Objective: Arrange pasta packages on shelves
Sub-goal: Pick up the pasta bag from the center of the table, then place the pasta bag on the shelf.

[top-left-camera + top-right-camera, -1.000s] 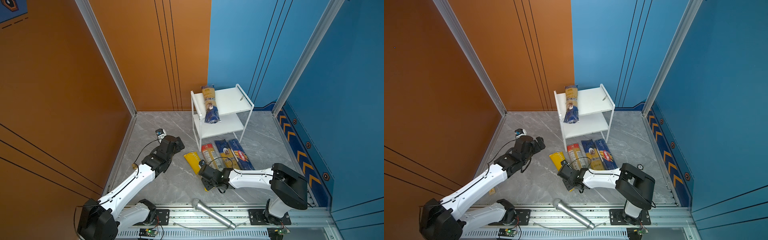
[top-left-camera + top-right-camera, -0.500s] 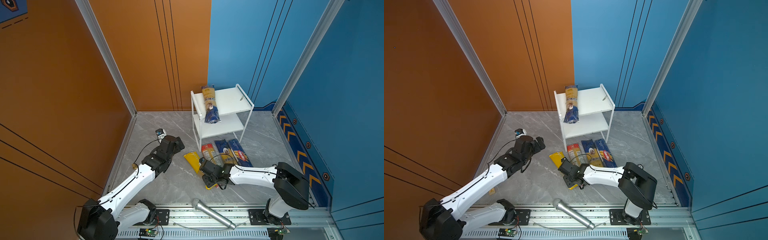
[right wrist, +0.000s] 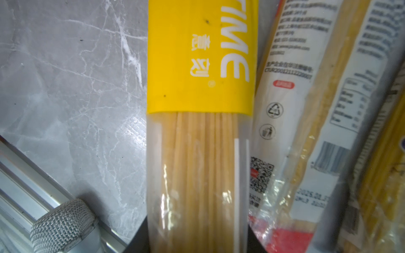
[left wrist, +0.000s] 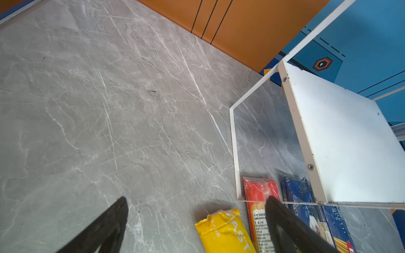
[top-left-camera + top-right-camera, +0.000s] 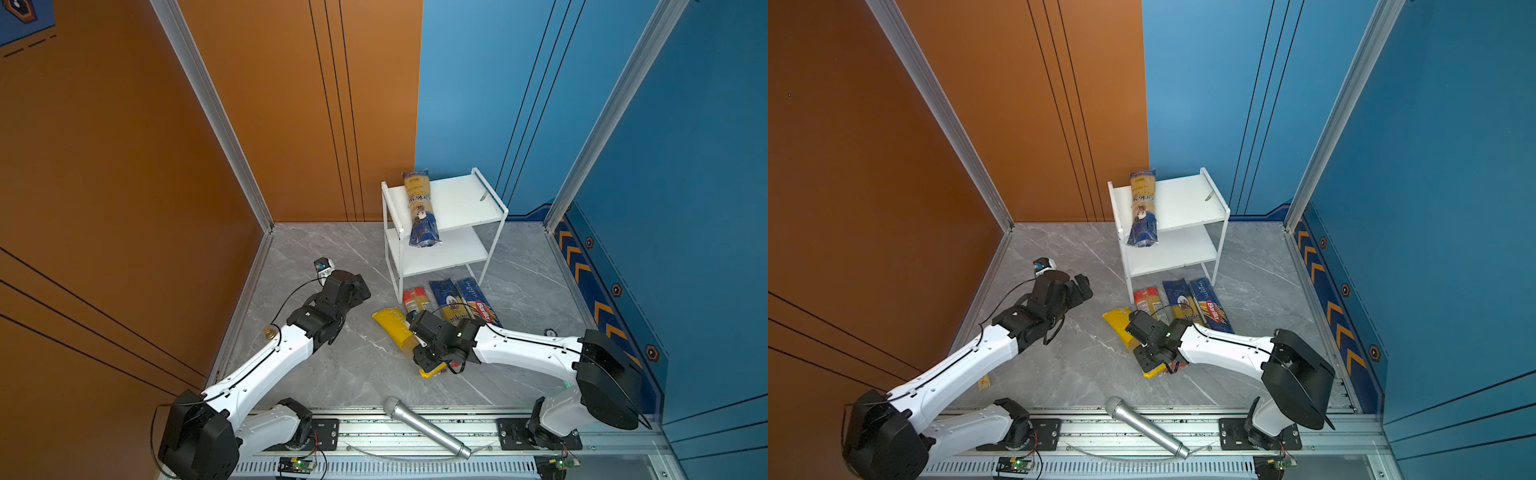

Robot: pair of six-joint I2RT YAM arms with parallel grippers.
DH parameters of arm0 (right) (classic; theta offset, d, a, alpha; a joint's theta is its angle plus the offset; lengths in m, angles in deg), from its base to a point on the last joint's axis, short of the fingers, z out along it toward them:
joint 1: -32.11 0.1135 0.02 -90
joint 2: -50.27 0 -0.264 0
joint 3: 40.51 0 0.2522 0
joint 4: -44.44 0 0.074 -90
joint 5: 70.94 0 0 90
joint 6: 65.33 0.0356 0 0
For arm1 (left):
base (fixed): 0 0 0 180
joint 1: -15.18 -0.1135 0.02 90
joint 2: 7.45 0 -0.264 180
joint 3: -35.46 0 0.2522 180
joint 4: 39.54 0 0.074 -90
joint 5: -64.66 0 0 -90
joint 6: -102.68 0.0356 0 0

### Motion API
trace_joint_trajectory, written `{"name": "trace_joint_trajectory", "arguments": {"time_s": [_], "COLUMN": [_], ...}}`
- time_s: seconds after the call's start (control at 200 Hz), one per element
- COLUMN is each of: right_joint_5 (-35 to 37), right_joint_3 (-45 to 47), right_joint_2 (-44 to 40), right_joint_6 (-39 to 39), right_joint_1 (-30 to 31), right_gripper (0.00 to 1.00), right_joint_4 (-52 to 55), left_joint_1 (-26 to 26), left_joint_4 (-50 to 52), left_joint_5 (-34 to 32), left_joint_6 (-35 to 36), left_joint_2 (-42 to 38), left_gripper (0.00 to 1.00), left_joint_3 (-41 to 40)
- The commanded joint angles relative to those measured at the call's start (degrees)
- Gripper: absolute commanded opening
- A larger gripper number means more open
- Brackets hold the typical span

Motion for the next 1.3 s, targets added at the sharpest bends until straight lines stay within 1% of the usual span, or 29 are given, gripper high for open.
{"name": "trace_joint_trajectory", "arguments": {"time_s": [0.0,0.451,0.681,1.096,1.257,1.272,1.297], "right_joint_5": [-0.08,-0.48,-0.11,4.23,7.69,8.13,8.79], "right_joint_3": [-2.68,-0.05,0.00,-1.66,-3.23,-3.47,-3.80], "right_joint_2": [-5.20,-18.01,-23.63,-32.73,-36.24,-36.56,-37.06], "right_joint_6": [-1.68,-0.65,2.08,6.20,7.88,8.09,8.54], "right_joint_1": [-1.25,-5.50,-7.96,-15.45,-17.12,-18.78,-19.38], "right_gripper": [0.00,0.00,0.00,0.00,0.00,0.00,0.00], "right_joint_4": [0.22,7.57,12.85,23.58,28.19,28.66,29.46], "left_joint_1": [-0.54,-0.46,-0.46,-0.30,-0.35,-0.31,-0.33], "left_joint_4": [0.95,1.47,1.39,0.95,0.54,0.53,0.40], "left_joint_5": [1.24,2.27,3.14,4.06,4.43,4.48,4.45], "left_joint_6": [-0.47,-0.34,-0.50,-0.45,-0.45,-0.42,-0.42], "left_joint_2": [0.68,1.82,2.40,3.53,3.98,4.05,4.11], "left_gripper": [0.98,0.98,0.98,0.98,0.98,0.98,0.98], "left_joint_3": [1.75,2.00,1.99,2.19,2.31,2.33,2.34]}}
